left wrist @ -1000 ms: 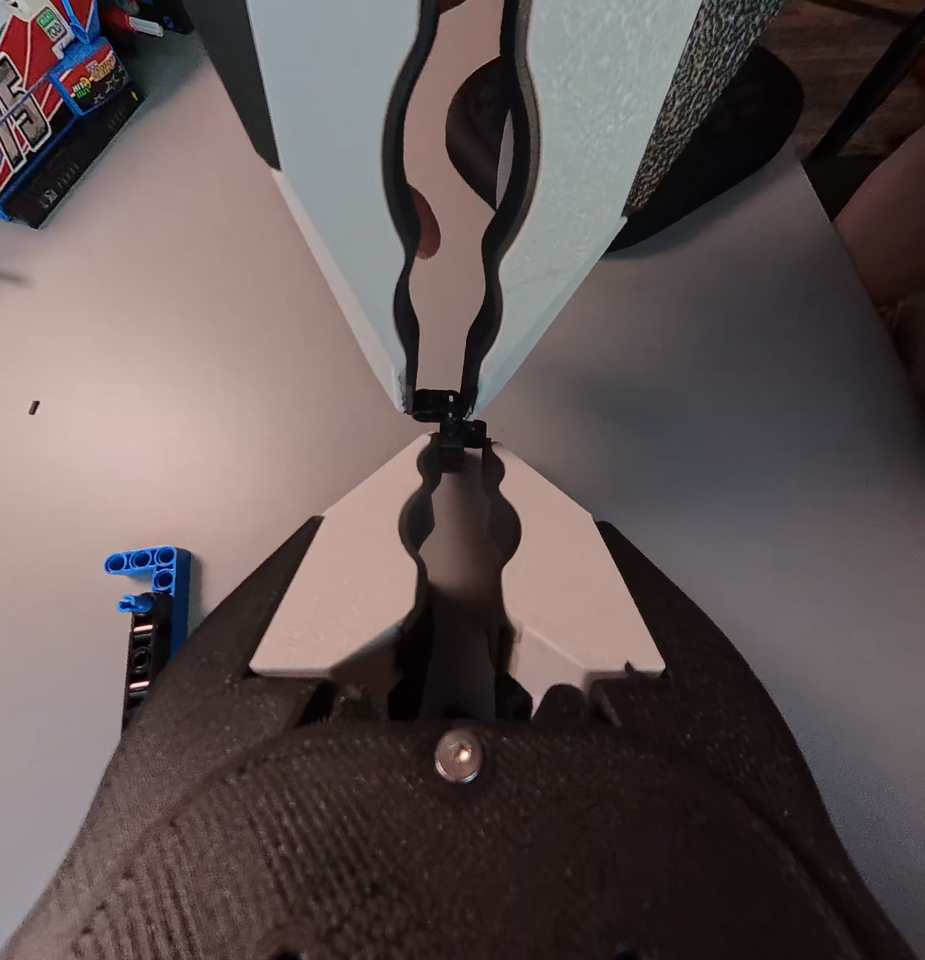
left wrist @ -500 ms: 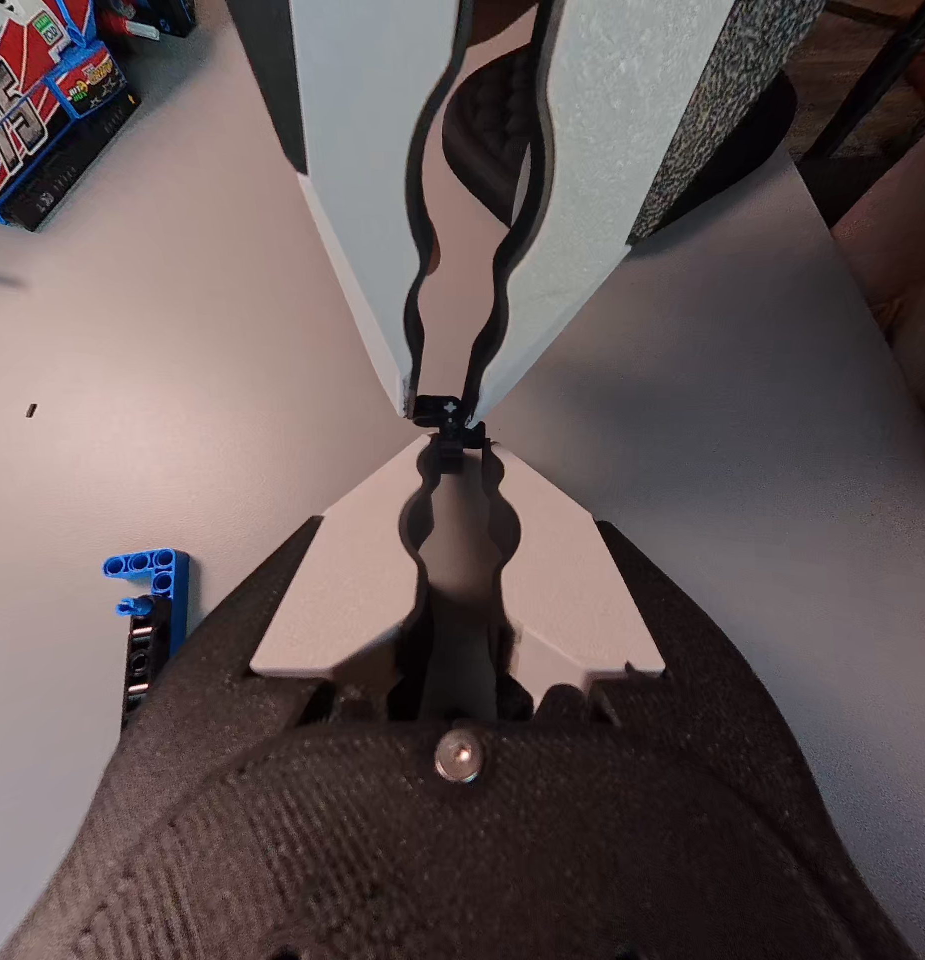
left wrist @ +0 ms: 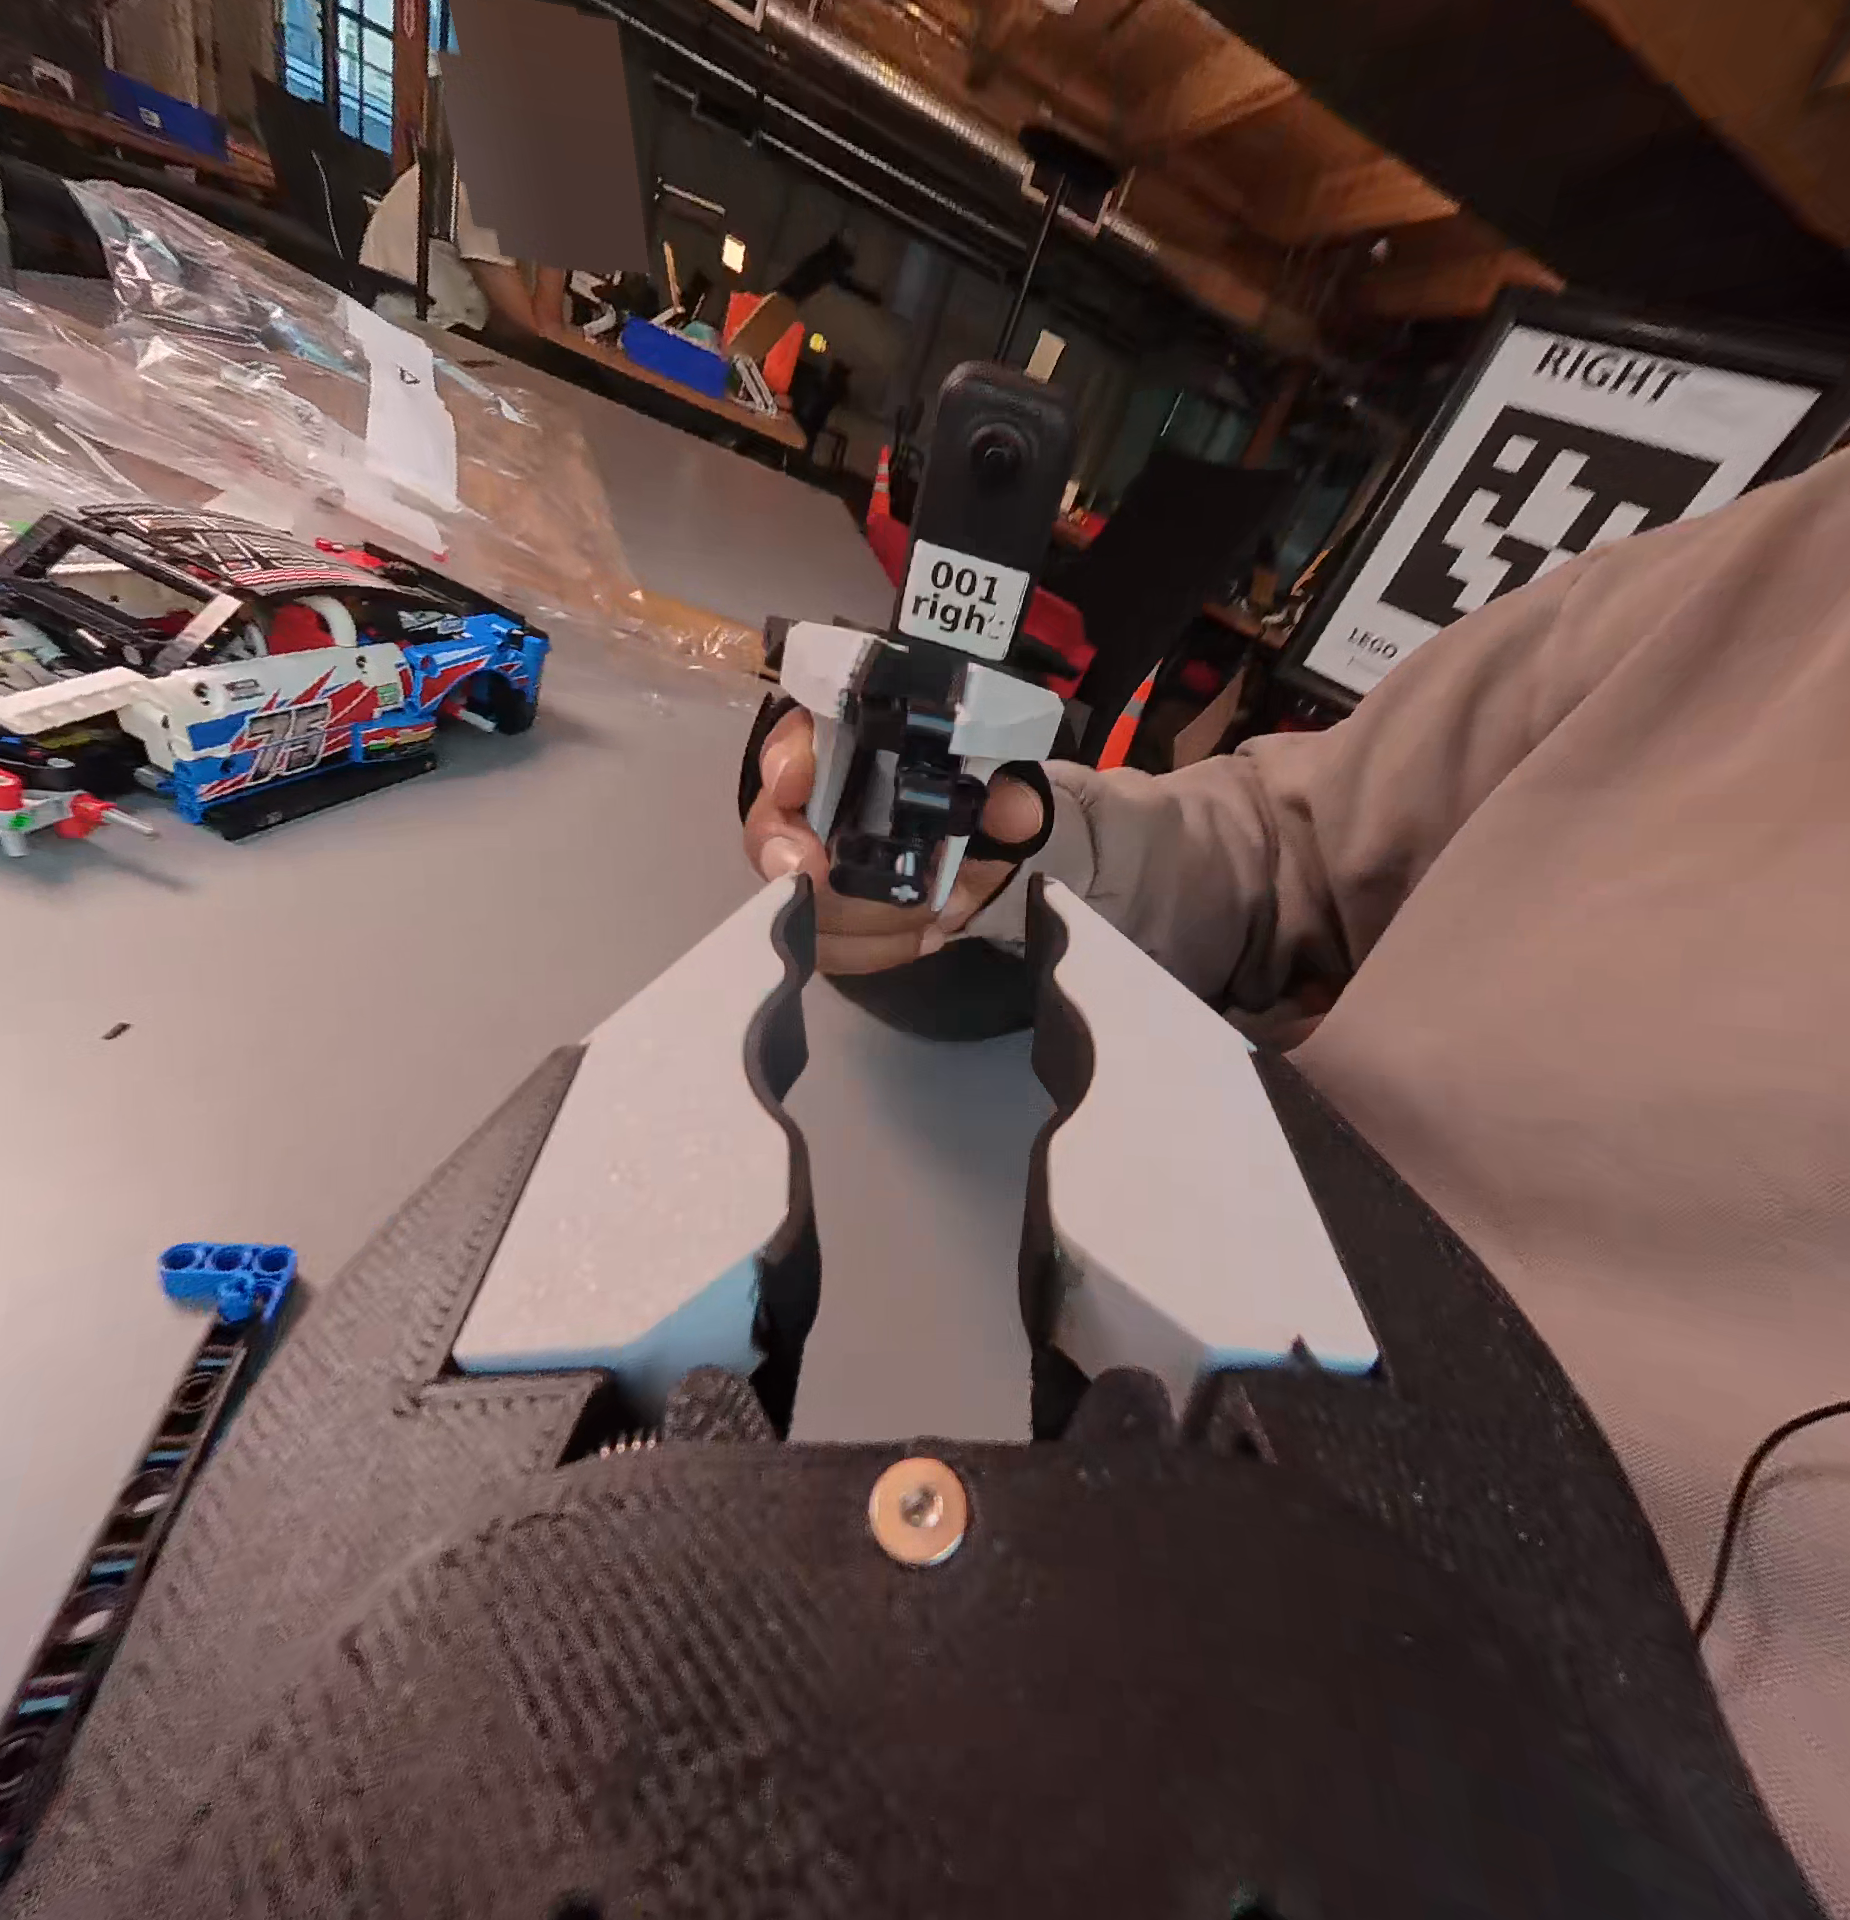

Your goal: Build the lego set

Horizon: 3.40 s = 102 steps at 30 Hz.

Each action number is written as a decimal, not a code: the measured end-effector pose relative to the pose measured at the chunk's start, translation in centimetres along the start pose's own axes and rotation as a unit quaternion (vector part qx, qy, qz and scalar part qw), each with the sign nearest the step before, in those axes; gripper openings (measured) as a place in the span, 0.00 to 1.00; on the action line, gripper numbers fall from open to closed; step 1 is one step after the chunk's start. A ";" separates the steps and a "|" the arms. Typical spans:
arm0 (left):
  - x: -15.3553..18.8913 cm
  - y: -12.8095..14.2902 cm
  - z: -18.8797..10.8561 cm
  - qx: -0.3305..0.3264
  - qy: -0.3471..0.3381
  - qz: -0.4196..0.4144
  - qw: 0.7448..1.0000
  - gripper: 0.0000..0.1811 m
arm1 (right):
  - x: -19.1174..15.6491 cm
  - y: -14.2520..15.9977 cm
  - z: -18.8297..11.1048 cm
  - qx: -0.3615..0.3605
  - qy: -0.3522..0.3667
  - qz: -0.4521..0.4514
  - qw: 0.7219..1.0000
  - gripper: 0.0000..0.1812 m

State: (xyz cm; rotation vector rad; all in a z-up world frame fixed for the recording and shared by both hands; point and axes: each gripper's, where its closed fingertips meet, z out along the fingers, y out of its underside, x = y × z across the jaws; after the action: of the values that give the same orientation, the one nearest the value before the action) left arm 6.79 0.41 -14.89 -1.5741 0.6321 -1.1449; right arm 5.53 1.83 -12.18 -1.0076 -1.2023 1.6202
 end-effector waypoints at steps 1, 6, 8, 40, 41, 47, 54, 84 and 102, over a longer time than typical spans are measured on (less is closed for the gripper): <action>0.4 -0.3 -0.1 0.014 0.008 -0.014 1.000 0.20 | -0.4 -0.4 0.3 0.009 -0.010 -0.009 1.000 0.07; 1.7 -2.5 -1.4 0.079 0.022 -0.044 0.996 0.15 | -1.7 -1.3 0.8 0.003 -0.035 -0.080 0.996 0.07; 1.6 -2.6 -1.6 0.082 0.012 -0.054 0.995 0.14 | -1.9 -1.0 0.8 -0.009 -0.029 -0.130 0.991 0.07; -0.3 1.4 -2.7 -0.043 -0.146 0.313 0.937 0.13 | -1.9 3.5 1.2 -0.070 -0.105 0.217 0.968 0.05; -0.3 1.4 -2.6 -0.043 -0.142 0.312 0.938 0.13 | -2.0 3.4 1.1 -0.068 -0.109 0.217 0.968 0.05; -0.4 1.8 -2.6 -0.055 -0.140 0.312 0.938 0.13 | -2.5 3.8 1.2 -0.078 -0.123 0.226 0.963 0.05; -0.9 1.6 -2.7 -0.038 -0.137 0.258 0.956 0.13 | -2.0 3.6 1.1 -0.074 -0.101 0.182 0.975 0.04; -3.5 1.0 -3.1 0.047 -0.124 0.071 0.989 0.17 | 1.3 -1.1 -1.0 0.084 -0.079 0.262 0.958 0.04; 1.5 1.1 -2.6 0.044 0.022 0.059 0.997 0.18 | -3.0 2.9 0.7 -0.048 -0.089 0.005 0.995 0.04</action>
State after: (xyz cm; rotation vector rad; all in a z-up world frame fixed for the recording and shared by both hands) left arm 5.26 -2.32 -15.38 -1.4226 0.6855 -1.1068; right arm 5.34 -1.64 -14.48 -0.9455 -1.4071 1.7023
